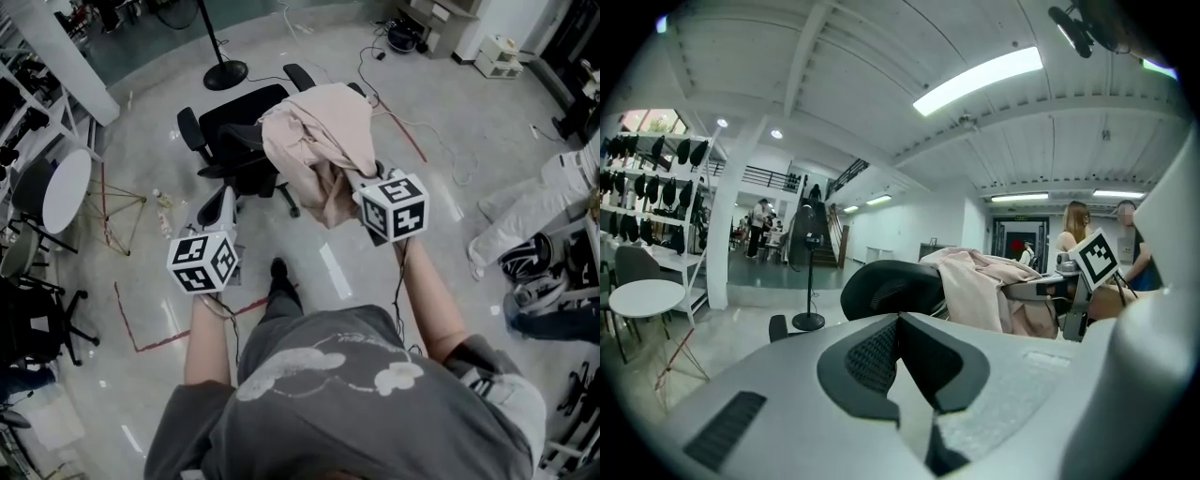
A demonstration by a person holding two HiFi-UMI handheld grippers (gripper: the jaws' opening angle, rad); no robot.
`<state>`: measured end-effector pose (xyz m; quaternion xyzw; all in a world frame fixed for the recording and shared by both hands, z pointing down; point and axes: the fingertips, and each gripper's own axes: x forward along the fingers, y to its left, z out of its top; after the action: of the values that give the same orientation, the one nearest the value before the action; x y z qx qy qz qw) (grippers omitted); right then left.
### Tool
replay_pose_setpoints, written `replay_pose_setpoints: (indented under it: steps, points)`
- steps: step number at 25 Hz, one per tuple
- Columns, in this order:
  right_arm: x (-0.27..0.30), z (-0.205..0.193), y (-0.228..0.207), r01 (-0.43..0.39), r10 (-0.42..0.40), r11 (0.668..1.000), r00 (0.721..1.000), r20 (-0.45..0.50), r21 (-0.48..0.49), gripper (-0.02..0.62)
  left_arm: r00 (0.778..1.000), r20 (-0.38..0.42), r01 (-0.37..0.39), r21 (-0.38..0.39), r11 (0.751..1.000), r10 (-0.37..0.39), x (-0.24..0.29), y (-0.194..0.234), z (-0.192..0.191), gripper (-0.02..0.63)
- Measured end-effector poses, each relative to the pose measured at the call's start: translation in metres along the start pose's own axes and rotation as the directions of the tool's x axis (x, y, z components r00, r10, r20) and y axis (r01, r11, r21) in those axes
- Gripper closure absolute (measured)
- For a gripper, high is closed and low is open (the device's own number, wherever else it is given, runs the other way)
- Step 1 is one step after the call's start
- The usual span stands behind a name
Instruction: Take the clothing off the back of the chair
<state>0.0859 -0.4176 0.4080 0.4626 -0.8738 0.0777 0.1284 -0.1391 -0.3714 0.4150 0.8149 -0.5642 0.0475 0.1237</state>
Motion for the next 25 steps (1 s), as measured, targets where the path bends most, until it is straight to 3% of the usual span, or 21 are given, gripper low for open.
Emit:
replay_pose_setpoints:
  steps: [13, 25]
  points:
    - [-0.045, -0.048, -0.003, -0.040, 0.041, 0.996, 0.999, -0.007, 0.085, 0.584, 0.999, -0.051, 0.006, 0.001, 1.000, -0.006, -0.021, -0.043, -0.024, 0.606]
    - [-0.050, -0.056, 0.009, -0.030, 0.024, 0.990, 0.999, 0.042, 0.134, 0.584, 0.997, -0.065, 0.046, -0.011, 0.999, -0.046, -0.026, -0.050, -0.032, 0.606]
